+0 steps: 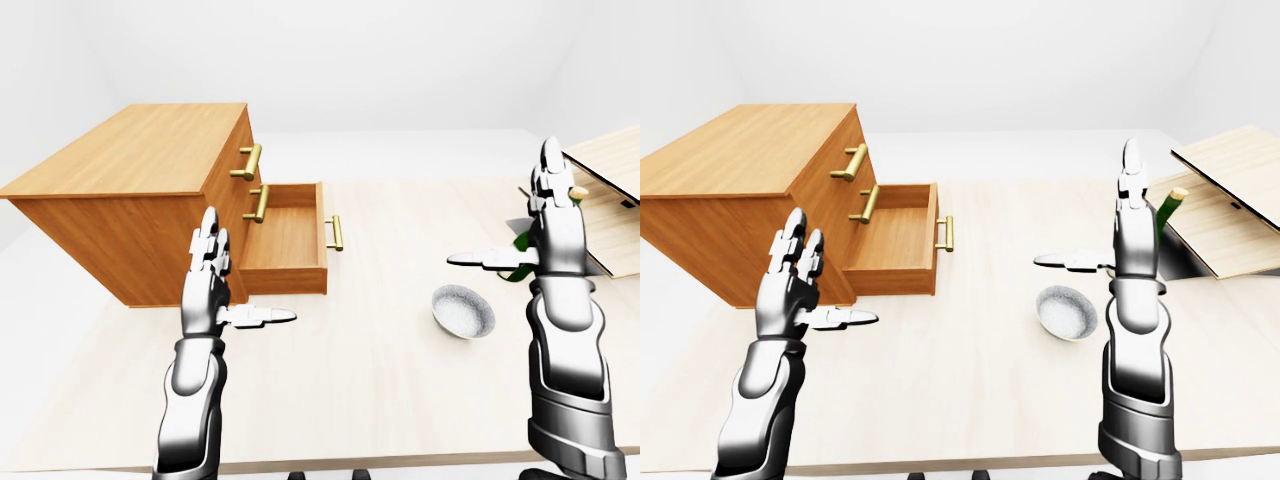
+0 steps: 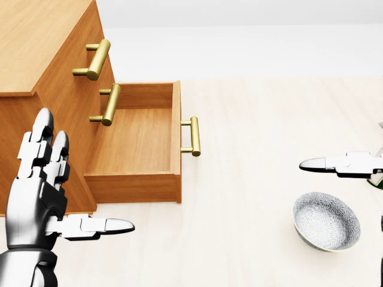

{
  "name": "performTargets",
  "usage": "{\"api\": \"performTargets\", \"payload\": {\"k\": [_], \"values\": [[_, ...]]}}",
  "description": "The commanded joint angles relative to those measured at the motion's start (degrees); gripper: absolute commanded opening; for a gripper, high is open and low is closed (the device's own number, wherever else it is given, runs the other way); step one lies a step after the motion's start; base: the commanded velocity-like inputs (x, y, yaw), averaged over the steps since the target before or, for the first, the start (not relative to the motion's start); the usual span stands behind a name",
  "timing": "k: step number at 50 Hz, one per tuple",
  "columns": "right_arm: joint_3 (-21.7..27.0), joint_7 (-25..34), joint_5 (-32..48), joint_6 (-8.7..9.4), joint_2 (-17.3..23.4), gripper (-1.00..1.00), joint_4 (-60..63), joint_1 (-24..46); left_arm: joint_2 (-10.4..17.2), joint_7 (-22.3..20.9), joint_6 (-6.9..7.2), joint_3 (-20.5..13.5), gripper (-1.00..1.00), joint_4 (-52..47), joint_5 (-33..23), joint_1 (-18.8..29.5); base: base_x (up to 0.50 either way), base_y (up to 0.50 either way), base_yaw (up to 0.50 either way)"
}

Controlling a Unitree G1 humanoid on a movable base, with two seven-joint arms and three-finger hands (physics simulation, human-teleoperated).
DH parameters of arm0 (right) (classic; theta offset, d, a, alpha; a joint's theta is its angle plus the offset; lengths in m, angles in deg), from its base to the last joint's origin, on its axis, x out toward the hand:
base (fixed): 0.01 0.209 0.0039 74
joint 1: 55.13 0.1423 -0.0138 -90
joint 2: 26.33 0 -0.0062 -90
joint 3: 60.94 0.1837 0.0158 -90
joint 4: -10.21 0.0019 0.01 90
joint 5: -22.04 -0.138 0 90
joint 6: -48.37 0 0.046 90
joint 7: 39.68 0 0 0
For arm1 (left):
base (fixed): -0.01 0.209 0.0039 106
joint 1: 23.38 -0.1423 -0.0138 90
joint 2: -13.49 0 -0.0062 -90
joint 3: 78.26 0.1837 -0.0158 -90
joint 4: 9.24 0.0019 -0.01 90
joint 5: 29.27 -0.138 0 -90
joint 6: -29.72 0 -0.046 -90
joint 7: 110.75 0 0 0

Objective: Put the bowl on top of the cabinet.

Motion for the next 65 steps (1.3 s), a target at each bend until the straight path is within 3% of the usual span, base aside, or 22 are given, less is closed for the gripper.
{"api": "performTargets", "payload": {"k": [1, 17, 56, 65], "values": [[1.84, -0.24, 2.8, 0.0, 1.69, 1.0, -4.33, -0.31, 0.02, -0.08, 0.0, -0.01, 1.0, 1.09, -0.12, 0.07, 0.0, 0.0, 0.0], [1.32, -0.98, 6.18, 0.0, 2.86, 1.0, -9.23, 0.36, 0.0, -0.05, 0.0, 0.1, 1.0, 0.95, -0.19, -0.04, 0.0, 0.0, 0.0], [-4.87, -1.26, 23.72, 0.0, 6.07, 1.0, -25.85, 8.56, -0.18, -0.05, 0.0, 0.54, 1.0, 0.82, -0.49, -0.43, 0.0, 0.0, 0.0], [-5.6, -3.8, 25.95, 0.0, 6.8, 1.0, -32.17, 10.12, -0.19, -0.11, 0.0, 0.49, 1.0, 1.56, -0.52, -0.48, 0.0, 0.0, 0.0]]}}
